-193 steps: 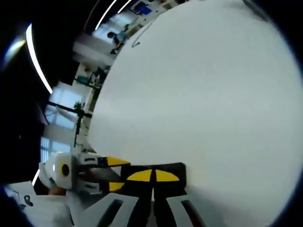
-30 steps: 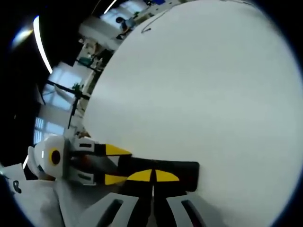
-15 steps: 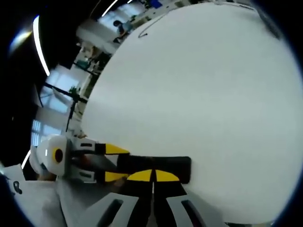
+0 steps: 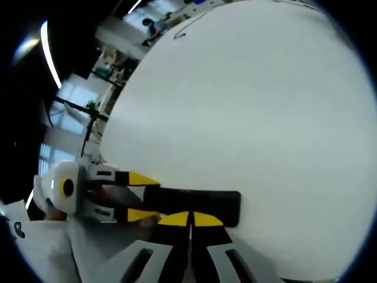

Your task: Press the specified remote control buttons in sequence, fully releasing each button before pressing the next.

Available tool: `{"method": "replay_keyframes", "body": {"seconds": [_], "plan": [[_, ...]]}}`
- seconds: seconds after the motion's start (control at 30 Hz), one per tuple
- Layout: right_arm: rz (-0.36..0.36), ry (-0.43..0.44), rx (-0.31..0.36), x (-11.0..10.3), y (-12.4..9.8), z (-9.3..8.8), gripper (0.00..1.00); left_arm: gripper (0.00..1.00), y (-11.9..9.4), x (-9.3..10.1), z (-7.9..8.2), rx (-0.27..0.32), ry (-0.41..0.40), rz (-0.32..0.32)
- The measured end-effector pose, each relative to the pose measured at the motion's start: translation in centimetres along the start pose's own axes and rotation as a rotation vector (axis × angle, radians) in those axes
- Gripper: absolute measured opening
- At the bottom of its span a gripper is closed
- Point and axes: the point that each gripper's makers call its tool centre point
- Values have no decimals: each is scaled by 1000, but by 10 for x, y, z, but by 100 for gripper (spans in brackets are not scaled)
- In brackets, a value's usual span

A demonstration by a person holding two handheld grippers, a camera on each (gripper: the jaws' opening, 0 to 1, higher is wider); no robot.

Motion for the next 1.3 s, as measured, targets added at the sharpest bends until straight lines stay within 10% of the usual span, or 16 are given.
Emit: {"method": "replay_keyframes", "body": {"seconds": [1.3], "plan": [[-8, 11, 3, 3, 1, -1, 0, 26, 1, -1, 1, 8, -2, 3]]}}
Point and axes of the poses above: the point that each gripper's makers call its tool centre point, and the gripper's own axes: y roughly forward along the fingers, x roughly to its right, z roughly out of its top, and after that the axes turned 1 degree about -z, right-handed
